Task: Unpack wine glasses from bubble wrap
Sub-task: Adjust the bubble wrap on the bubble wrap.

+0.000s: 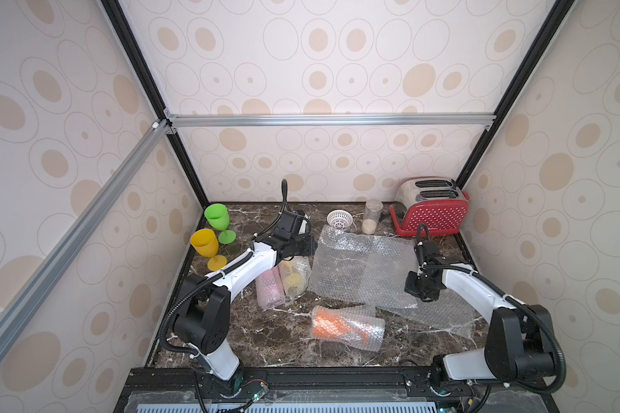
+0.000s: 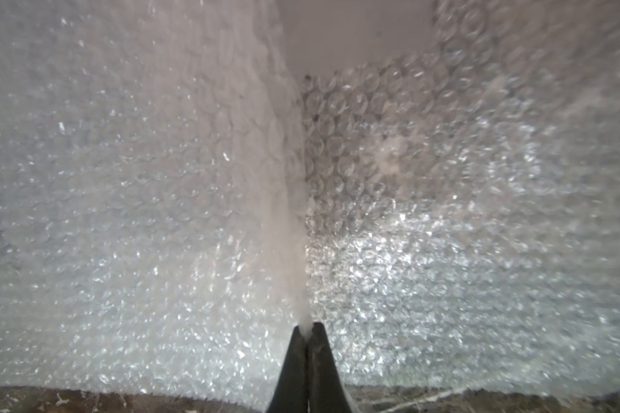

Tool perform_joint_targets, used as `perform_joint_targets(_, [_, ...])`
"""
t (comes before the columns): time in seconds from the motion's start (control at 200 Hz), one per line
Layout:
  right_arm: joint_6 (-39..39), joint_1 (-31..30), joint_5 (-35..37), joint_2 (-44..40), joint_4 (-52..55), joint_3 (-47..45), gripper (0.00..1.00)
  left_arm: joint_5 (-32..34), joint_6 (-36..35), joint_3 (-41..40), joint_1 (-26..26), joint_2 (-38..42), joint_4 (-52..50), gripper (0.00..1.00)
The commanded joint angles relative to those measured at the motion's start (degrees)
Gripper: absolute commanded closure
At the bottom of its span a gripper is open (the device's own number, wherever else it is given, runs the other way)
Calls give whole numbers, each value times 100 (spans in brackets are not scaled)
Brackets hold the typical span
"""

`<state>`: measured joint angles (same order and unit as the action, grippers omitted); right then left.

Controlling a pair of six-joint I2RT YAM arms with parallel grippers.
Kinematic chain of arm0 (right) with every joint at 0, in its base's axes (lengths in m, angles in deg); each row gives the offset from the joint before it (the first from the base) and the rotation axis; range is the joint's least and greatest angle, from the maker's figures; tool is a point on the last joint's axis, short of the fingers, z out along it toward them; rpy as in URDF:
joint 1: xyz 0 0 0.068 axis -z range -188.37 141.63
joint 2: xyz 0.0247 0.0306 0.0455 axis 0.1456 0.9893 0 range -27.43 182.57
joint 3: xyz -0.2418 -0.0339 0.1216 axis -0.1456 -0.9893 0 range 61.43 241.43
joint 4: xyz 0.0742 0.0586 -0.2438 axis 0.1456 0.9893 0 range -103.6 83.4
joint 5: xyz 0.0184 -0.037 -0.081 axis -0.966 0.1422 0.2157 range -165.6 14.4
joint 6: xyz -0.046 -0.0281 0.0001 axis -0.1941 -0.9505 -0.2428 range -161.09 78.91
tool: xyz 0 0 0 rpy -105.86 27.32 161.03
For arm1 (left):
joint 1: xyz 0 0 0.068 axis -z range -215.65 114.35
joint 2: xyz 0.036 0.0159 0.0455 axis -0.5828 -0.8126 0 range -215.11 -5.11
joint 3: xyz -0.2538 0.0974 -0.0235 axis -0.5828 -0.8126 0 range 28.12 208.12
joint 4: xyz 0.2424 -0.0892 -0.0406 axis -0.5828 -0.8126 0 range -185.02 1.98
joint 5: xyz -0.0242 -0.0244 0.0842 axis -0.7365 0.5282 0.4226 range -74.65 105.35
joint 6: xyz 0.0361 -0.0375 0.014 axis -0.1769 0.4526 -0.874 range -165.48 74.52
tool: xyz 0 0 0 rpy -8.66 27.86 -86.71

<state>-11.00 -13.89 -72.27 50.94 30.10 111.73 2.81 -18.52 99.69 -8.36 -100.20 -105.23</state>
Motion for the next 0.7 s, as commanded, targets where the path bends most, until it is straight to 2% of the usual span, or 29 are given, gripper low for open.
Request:
perform_joint_targets(0.0, [391, 91, 721, -475, 499, 138, 100, 3, -85, 65, 44, -110, -1, 53])
perform_joint_targets(0.255, [647, 812, 1603, -1477, 668, -62, 100, -47, -129, 62, 40, -158, 59, 54])
perform_joint_targets(0.34, [631, 1181, 1558, -1619, 636, -145, 100, -71, -130, 35, 40, -167, 103, 54])
perform_joint_targets(0.485, [400, 1747, 1122, -1371, 441, -279, 100, -94, -130, 24, 40, -173, 130, 54])
perform_joint_targets(0.64, [250, 1786, 964, -928, 194, -338, 100, -94, -126, -20, 40, -134, 151, 54])
perform_joint_targets(0.695, [203, 1785, 996, -749, 234, -299, 96, -106, -112, -53, 41, -123, 157, 54])
